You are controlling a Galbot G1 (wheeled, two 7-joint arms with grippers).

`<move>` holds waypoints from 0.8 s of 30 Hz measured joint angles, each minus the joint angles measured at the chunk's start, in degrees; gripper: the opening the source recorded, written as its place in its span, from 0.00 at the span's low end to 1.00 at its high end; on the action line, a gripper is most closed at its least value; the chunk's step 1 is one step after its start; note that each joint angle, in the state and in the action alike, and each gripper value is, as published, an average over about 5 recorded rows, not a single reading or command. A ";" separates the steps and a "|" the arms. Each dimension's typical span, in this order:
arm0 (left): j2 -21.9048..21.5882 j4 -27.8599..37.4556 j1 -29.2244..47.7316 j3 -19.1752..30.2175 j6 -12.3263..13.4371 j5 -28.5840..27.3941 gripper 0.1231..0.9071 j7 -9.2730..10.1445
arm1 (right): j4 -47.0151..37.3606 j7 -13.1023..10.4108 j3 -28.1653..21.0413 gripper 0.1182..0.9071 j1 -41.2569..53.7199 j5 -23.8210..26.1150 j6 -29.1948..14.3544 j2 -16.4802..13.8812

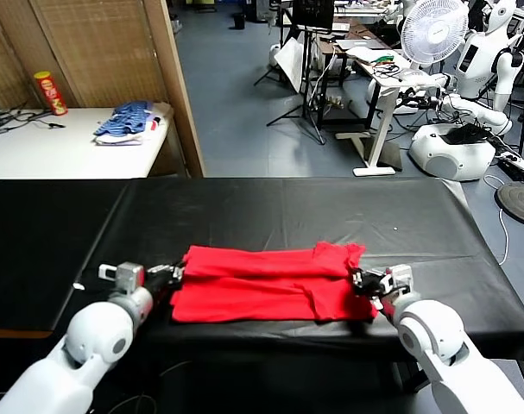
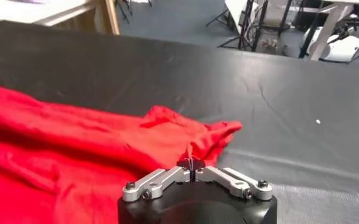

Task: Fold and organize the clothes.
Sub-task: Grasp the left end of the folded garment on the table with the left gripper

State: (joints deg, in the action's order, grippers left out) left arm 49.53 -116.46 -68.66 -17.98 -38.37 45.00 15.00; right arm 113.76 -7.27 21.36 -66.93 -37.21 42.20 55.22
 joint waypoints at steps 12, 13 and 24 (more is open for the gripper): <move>-0.46 -3.23 -1.98 -2.26 -1.44 3.36 0.65 2.13 | 3.96 -3.80 7.82 0.83 -2.41 -4.20 -0.66 -1.40; -0.23 -3.14 -1.65 -2.46 -1.10 3.72 0.72 2.12 | 3.33 -4.19 7.79 0.84 -1.96 -2.92 -1.24 -0.80; 5.73 5.92 5.99 -0.15 2.79 6.16 0.86 1.26 | -8.34 -5.34 3.27 0.86 5.23 6.07 -5.90 8.61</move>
State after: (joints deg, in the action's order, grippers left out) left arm 55.27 -110.54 -62.67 -18.13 -35.58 51.16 16.26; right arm 105.42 -12.61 24.63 -61.71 -31.13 36.30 63.84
